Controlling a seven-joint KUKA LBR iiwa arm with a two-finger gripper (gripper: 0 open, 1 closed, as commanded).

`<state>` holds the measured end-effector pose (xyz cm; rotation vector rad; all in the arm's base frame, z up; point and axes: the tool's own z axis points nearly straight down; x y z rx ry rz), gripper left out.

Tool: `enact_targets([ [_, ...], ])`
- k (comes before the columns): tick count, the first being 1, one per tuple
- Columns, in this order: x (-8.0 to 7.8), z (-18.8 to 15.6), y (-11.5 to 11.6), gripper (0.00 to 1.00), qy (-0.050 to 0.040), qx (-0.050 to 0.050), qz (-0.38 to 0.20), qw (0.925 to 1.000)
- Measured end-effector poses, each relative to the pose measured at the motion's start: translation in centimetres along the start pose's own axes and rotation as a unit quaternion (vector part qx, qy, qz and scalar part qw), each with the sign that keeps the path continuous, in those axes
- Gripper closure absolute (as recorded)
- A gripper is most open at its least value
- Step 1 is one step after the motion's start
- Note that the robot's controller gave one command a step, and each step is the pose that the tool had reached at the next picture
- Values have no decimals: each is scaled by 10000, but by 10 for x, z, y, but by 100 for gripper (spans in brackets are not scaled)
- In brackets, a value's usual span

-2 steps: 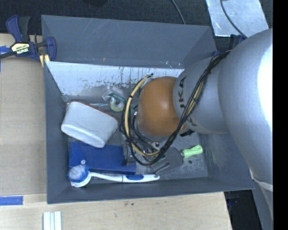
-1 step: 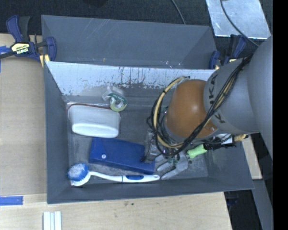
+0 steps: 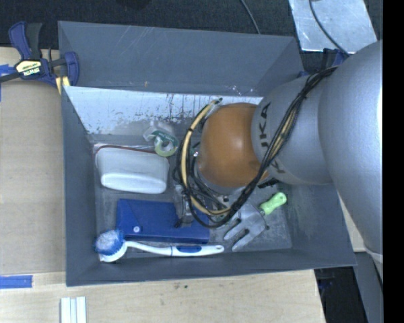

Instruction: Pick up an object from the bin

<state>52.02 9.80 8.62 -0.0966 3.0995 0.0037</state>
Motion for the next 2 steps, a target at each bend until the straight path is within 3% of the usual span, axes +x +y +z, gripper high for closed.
enact_targets([
  [1, 1, 9, -50, 100, -38, 10, 1278, 9918],
  [2, 0, -1, -40, 100, -12, 25, 1079, 9942],
])
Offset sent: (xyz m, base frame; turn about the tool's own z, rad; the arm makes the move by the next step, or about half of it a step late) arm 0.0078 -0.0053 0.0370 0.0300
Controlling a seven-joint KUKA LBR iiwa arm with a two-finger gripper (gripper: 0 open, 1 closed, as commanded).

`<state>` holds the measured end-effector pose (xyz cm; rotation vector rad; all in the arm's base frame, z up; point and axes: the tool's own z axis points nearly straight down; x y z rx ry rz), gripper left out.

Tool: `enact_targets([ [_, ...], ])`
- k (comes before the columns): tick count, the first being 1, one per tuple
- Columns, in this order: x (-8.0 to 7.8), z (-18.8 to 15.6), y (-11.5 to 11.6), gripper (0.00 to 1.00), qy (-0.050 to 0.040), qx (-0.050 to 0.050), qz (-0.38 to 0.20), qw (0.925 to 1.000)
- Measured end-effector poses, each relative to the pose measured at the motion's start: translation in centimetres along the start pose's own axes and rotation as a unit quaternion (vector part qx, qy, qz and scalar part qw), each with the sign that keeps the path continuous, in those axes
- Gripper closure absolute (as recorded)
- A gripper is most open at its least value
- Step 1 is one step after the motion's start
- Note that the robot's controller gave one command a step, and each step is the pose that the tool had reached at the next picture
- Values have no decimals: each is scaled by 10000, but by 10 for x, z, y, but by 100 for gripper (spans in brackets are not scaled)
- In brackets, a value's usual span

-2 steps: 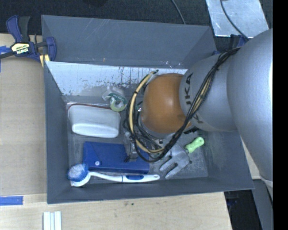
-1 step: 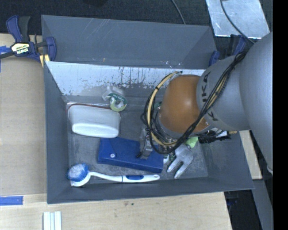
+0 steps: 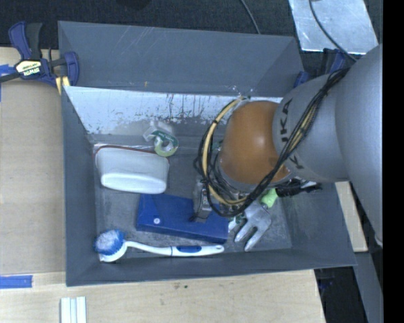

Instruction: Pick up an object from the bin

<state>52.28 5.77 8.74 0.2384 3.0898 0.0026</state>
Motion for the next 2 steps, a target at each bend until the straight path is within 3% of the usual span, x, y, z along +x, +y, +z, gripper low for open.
enact_targets([
  [1, 12, 7, 11, 100, -70, -18, -578, 9983],
  [2, -4, -1, 18, 100, -47, -22, -529, 9986],
])
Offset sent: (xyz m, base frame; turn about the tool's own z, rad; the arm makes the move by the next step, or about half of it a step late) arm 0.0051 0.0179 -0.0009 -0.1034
